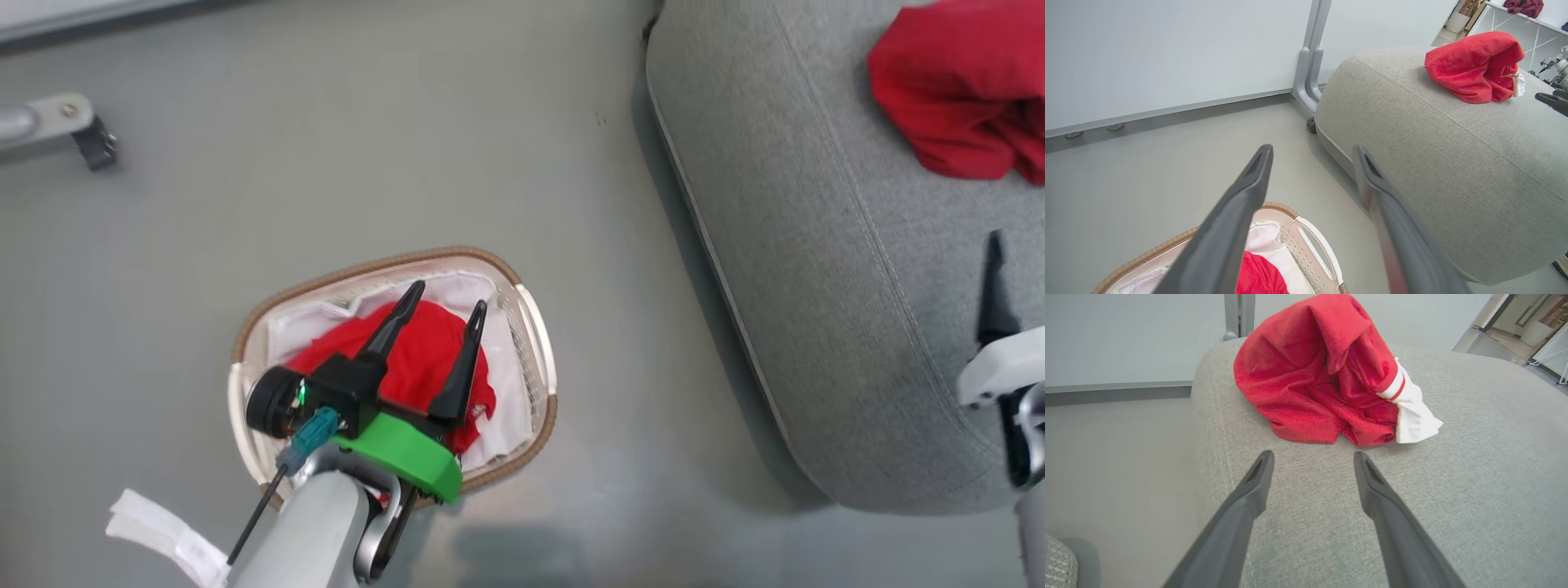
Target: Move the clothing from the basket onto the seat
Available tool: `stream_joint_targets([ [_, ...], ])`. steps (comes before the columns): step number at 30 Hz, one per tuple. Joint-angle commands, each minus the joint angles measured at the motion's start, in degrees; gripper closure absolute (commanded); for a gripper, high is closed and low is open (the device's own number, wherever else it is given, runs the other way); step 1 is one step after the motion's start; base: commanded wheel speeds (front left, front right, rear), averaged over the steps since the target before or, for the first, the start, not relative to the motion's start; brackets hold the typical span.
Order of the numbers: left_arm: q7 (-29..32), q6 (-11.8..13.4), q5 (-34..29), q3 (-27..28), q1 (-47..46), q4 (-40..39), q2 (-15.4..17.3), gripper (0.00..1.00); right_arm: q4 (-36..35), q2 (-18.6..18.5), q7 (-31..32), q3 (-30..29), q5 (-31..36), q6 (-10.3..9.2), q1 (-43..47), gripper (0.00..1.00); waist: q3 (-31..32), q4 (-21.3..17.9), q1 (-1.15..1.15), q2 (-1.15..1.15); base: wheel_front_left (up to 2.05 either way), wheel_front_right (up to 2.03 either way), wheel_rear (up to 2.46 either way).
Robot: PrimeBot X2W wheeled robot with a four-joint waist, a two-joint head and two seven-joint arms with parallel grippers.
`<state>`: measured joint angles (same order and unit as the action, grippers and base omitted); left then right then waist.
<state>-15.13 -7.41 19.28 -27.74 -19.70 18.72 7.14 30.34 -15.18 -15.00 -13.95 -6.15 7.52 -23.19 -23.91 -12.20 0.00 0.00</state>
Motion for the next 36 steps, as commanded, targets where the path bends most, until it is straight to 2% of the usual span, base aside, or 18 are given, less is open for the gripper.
stream_joint_targets([
  [1,0.0,-0.1,-0.6,0.7,1.7,0.1,-0.3,0.00,-0.8,0.7,-0.3,0.6,-0.5,-0.07,1.5,0.00,4.9,3.4,0.00,0.00,0.00,0.00,0.00],
  [7,0.0,-0.1,-1.8,4.7,5.8,0.9,-1.6,0.00,-1.5,3.7,-0.3,5.1,-1.1,-0.06,4.0,0.00,9.1,6.1,0.00,0.00,0.00,0.00,0.00],
  [12,0.0,-0.1,-4.6,10.2,8.5,1.3,-2.5,0.00,-0.8,6.0,-0.3,9.0,-1.0,-0.06,4.3,0.00,11.8,8.5,0.00,0.00,0.00,0.00,0.00],
  [24,0.0,0.9,-8.3,22.2,11.8,3.8,-3.9,0.00,-0.3,10.0,-0.3,14.5,-1.5,-0.06,4.4,0.00,15.8,12.5,0.00,0.00,0.00,0.00,0.00],
  [29,0.0,1.3,-8.7,25.5,13.2,4.6,-4.2,0.00,-1.2,11.2,-0.3,14.9,-1.8,-0.06,6.5,0.00,17.3,12.9,0.00,0.00,0.00,0.00,0.00],
  [36,0.0,2.0,-7.1,26.5,16.1,4.2,-4.2,0.00,-2.4,11.9,-0.3,15.6,-1.8,-0.06,10.1,0.00,19.2,12.8,0.00,0.00,0.00,0.00,0.00],
])
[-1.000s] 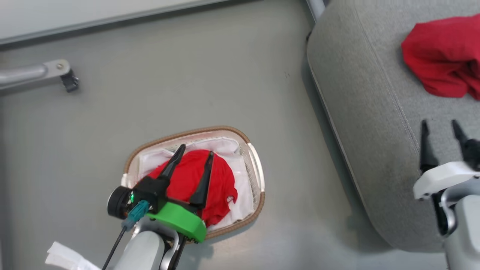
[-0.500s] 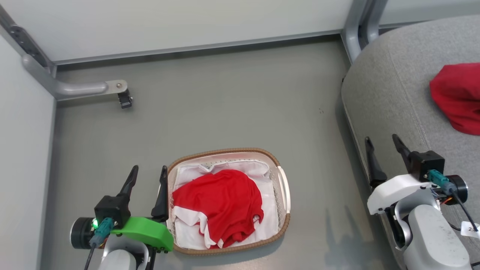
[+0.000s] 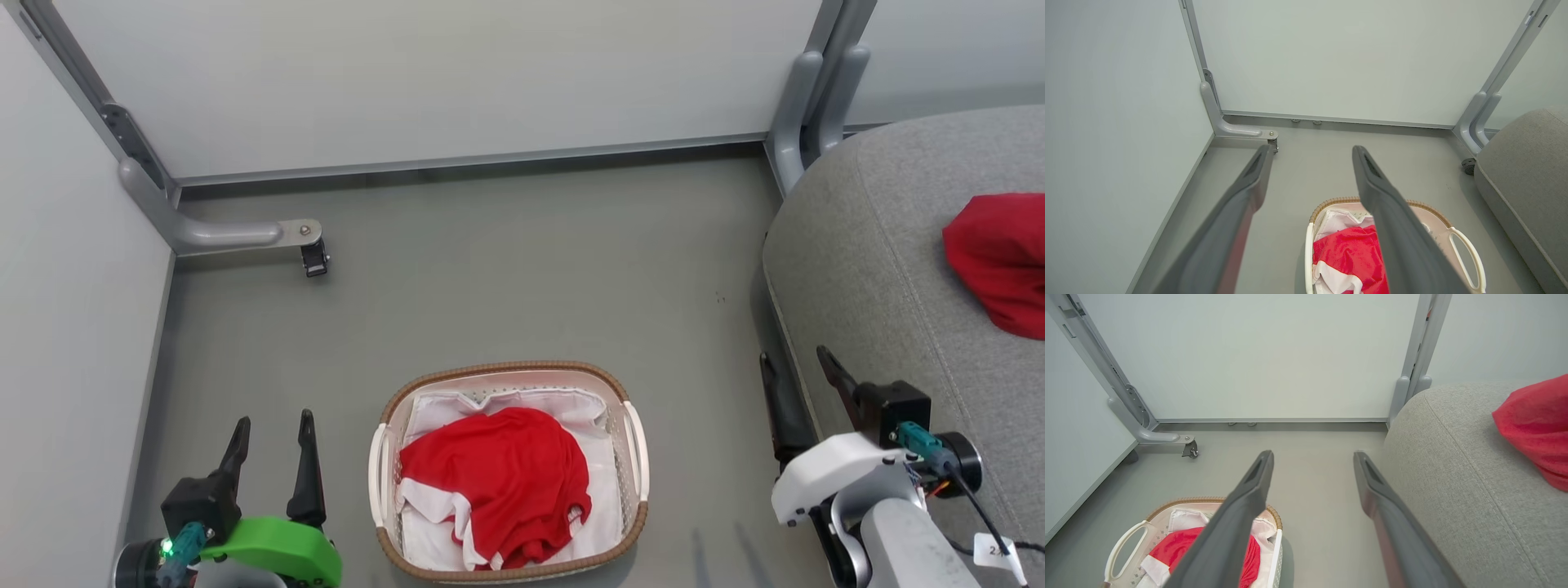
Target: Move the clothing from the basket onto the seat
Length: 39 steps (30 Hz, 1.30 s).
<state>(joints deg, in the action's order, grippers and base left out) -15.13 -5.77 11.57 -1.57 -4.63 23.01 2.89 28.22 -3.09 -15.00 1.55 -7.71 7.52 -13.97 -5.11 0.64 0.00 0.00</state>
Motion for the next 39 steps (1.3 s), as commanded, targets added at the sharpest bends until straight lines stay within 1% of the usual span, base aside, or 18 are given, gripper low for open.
stream_joint_targets([
  [1,0.0,0.4,0.8,0.4,1.5,-0.2,0.1,0.00,-0.5,-0.1,-0.3,0.2,-0.2,-0.06,1.3,0.00,0.6,-0.1,0.00,0.00,0.00,0.00,0.00],
  [12,0.0,0.7,1.2,-0.4,5.1,-1.7,0.1,0.00,-1.3,0.0,-0.3,2.3,-2.6,-0.06,5.5,0.00,2.5,-0.4,0.00,0.00,0.00,0.00,0.00],
  [20,0.0,0.4,1.3,-1.9,3.1,-1.4,0.1,0.00,-2.0,0.0,-0.3,2.9,-2.7,-0.06,3.5,0.00,0.5,-0.8,0.00,0.00,0.00,0.00,0.00],
  [28,0.0,0.2,2.2,-5.5,-0.7,1.0,0.1,0.00,-3.9,0.0,-0.3,3.8,-2.8,-0.06,0.0,0.00,-5.6,-2.1,0.00,0.00,0.00,0.00,0.00],
  [34,0.0,-0.1,1.5,-9.2,-6.0,5.2,0.1,0.00,-7.0,0.0,-0.3,4.3,-4.3,-0.06,-4.0,0.00,-12.5,-4.0,0.00,0.00,0.00,0.00,0.00],
  [39,0.0,-0.3,1.9,-12.8,-11.8,11.1,0.1,0.00,-9.9,0.0,-0.3,5.5,-5.0,-0.06,-7.0,0.00,-18.4,-5.7,0.00,0.00,0.00,0.00,0.00],
])
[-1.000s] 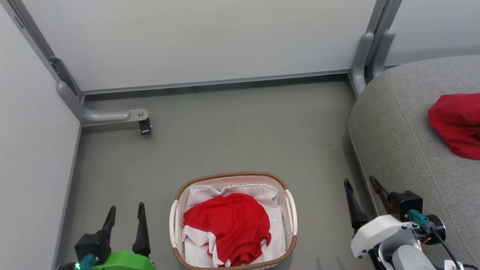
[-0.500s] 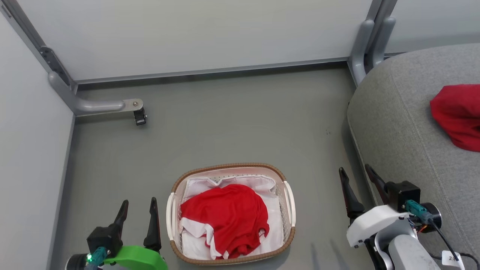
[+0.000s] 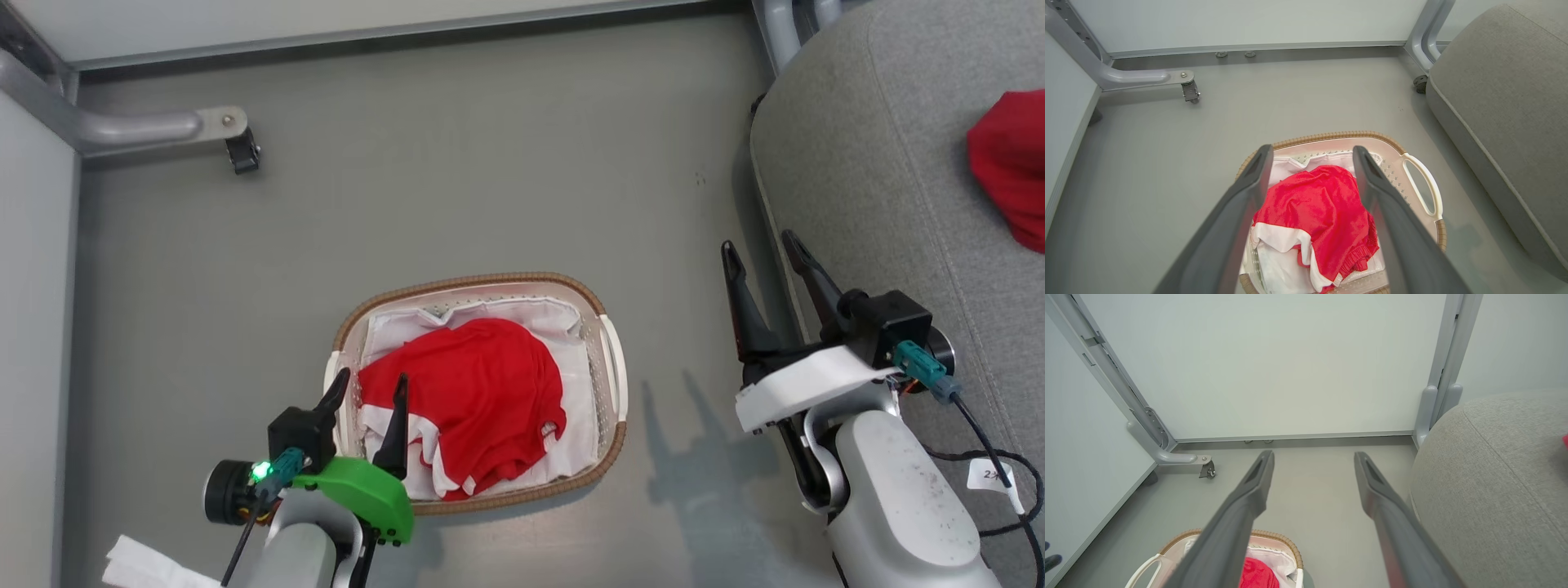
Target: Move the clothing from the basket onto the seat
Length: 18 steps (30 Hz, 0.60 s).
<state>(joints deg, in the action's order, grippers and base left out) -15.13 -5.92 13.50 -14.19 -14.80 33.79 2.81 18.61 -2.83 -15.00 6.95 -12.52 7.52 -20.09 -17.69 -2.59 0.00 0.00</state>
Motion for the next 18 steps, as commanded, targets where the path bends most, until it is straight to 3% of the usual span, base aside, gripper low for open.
stream_joint_targets([
  [1,0.0,-0.2,0.0,-1.0,-2.8,1.8,0.2,0.00,-0.9,-0.2,-0.3,0.3,-0.3,-0.06,-1.5,0.00,-6.9,-2.8,0.00,0.00,0.00,0.00,0.00],
  [18,0.0,-1.3,0.1,-9.8,-22.9,25.8,0.3,0.00,-10.7,-0.2,-0.3,3.1,-3.9,-0.06,-8.5,0.00,-23.4,-8.7,0.00,0.00,0.00,0.00,0.00],
])
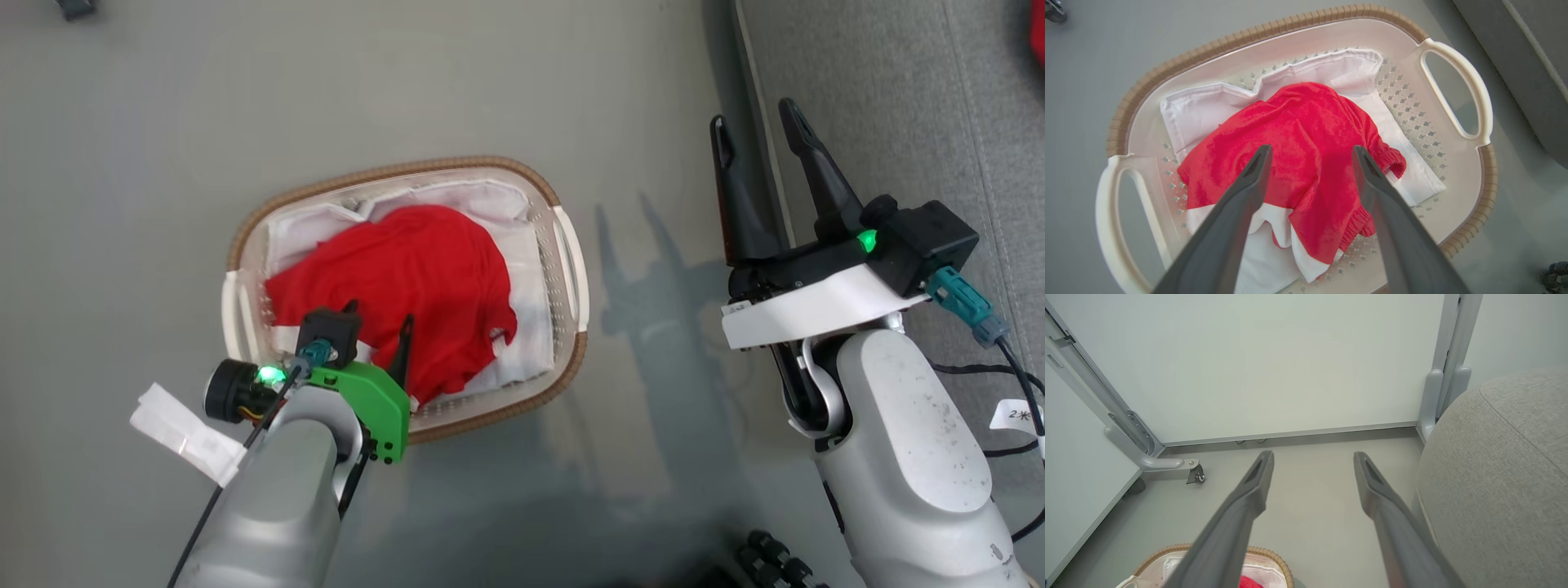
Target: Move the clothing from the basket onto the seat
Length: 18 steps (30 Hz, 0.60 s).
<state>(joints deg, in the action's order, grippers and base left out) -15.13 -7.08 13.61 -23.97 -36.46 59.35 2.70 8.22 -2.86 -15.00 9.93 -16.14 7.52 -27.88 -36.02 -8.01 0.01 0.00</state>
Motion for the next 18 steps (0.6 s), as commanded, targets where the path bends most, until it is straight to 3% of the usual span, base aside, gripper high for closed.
stream_joint_targets([
  [1,0.0,-0.2,0.0,-0.6,-2.5,2.1,0.4,0.00,-0.7,-0.2,-0.3,0.3,-0.5,-0.06,-1.1,0.00,-5.9,-3.6,-0.01,0.00,0.00,0.00,0.00],
  [9,2.2,-0.5,0.1,-3.7,-10.1,10.9,0.6,0.00,-1.8,-0.2,-0.3,1.7,-2.1,-0.06,-2.5,0.00,-10.8,-5.7,-0.01,0.00,0.00,0.00,0.00],
  [18,7.2,-0.5,2.7,-7.3,-12.0,13.3,1.7,0.00,-2.0,-0.1,-0.3,2.3,-3.2,-0.06,-2.2,0.00,-13.0,-7.6,-0.01,0.00,0.00,0.00,0.00],
])
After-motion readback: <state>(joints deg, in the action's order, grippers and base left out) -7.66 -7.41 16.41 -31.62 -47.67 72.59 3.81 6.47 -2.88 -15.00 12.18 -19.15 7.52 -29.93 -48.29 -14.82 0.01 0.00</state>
